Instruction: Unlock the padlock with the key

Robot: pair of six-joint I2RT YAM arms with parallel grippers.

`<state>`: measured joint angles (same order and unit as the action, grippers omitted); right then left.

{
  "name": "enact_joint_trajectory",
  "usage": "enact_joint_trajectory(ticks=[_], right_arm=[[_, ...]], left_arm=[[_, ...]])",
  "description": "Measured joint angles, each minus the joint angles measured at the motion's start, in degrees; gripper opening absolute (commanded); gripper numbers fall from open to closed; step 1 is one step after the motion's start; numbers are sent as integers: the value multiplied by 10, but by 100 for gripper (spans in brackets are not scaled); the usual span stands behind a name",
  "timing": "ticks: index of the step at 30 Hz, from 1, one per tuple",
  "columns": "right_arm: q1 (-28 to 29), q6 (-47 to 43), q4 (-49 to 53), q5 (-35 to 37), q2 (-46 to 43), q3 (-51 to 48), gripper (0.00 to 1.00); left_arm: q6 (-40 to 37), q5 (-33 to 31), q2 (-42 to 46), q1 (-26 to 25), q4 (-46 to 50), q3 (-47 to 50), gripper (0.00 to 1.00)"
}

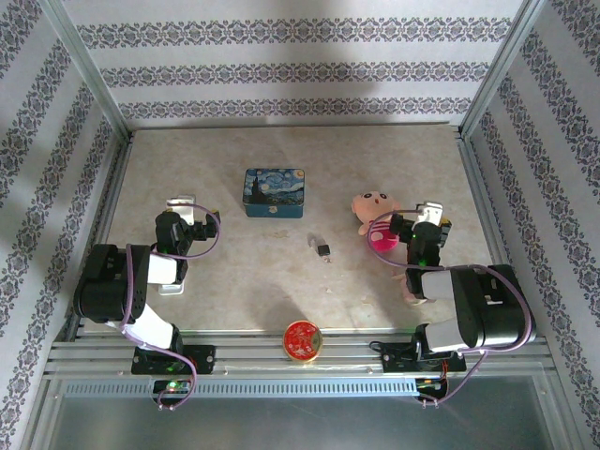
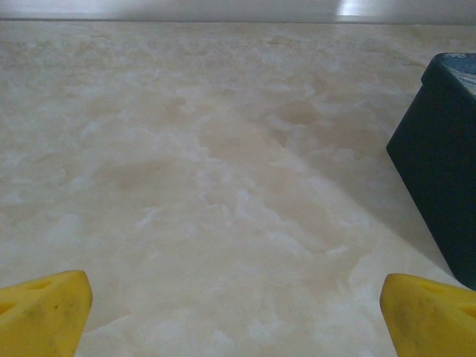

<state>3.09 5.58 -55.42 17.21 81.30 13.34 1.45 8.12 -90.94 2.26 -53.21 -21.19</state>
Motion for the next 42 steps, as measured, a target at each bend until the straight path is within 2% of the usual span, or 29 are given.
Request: enact_joint_trajectory(ticks=[4,9,13,42], right_arm=[[-6,0,-3,-9,0,11,98],[-11,-17,-7,-70,56,48,98],[-15,-17,4,-94,59,63,98],[-15,-22,8,-102,59,66,98]], left_arm=[[0,3,0,0,0,0,99],[0,5,0,0,0,0,99],[0,5,0,0,0,0,99],[0,5,0,0,0,0,99]])
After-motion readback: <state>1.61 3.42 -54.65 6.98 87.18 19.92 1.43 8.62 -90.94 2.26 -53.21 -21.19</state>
